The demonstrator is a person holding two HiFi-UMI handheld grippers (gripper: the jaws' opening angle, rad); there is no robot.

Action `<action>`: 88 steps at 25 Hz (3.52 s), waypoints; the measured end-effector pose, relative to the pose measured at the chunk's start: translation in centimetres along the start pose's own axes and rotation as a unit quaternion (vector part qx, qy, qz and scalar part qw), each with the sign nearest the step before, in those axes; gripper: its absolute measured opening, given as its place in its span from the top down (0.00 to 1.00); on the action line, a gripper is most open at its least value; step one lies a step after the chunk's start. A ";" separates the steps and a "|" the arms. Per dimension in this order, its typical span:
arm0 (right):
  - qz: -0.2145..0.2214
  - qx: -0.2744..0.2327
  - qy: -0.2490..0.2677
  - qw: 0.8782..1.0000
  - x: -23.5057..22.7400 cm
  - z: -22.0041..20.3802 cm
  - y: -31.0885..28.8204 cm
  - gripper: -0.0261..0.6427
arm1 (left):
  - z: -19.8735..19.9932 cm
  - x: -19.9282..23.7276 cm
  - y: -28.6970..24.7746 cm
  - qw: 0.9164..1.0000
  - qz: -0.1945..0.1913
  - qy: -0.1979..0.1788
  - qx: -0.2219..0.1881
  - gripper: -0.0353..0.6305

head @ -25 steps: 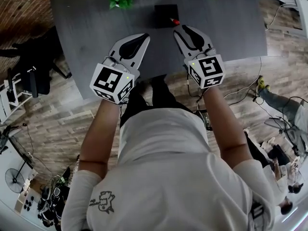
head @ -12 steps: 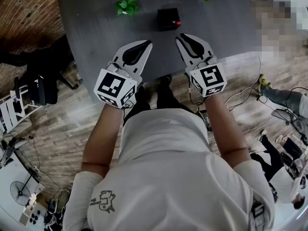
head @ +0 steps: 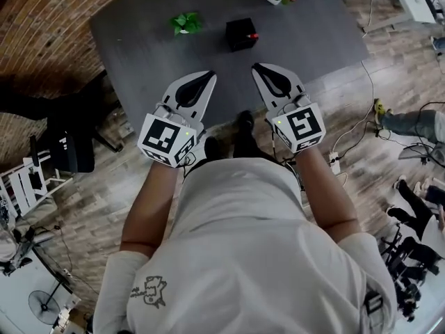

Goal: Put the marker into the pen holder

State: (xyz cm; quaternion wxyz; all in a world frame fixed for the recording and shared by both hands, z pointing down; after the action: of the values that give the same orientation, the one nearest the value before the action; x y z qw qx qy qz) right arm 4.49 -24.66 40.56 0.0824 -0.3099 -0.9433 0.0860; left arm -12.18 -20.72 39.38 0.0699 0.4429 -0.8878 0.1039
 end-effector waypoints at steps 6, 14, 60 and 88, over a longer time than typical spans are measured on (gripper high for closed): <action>-0.022 -0.012 0.001 1.000 2.6 1.2 2.6 0.95 | -0.1 -1.8 2.3 0.999 -0.038 -0.008 0.004 0.93; -0.041 -0.038 0.024 0.998 6.1 3.1 6.1 0.95 | 0.9 -3.6 5.6 0.997 -0.068 -0.036 -0.003 0.93; 0.001 -0.084 0.004 0.996 4.0 2.9 27.1 0.95 | 0.0 -23.6 4.8 0.997 -0.057 -0.052 -0.022 0.93; -0.047 -0.091 0.008 0.995 20.9 5.9 30.1 0.95 | -1.0 -23.9 22.1 0.994 -0.096 -0.058 -0.020 0.93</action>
State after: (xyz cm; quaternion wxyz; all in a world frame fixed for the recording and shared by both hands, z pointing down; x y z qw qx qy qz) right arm 3.76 11.06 30.52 0.0651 -0.2725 -0.9599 -0.0067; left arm -15.56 10.97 32.43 0.0369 0.5296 -0.8458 0.0528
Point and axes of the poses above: the fingertips, and each gripper's own axes: y backward along the fingers, x to its left, z out of its top, the point moved 6 cm from there along y, backward along the fingers, and after that the axes turned 15 degrees about -z, right-handed, at the moved point
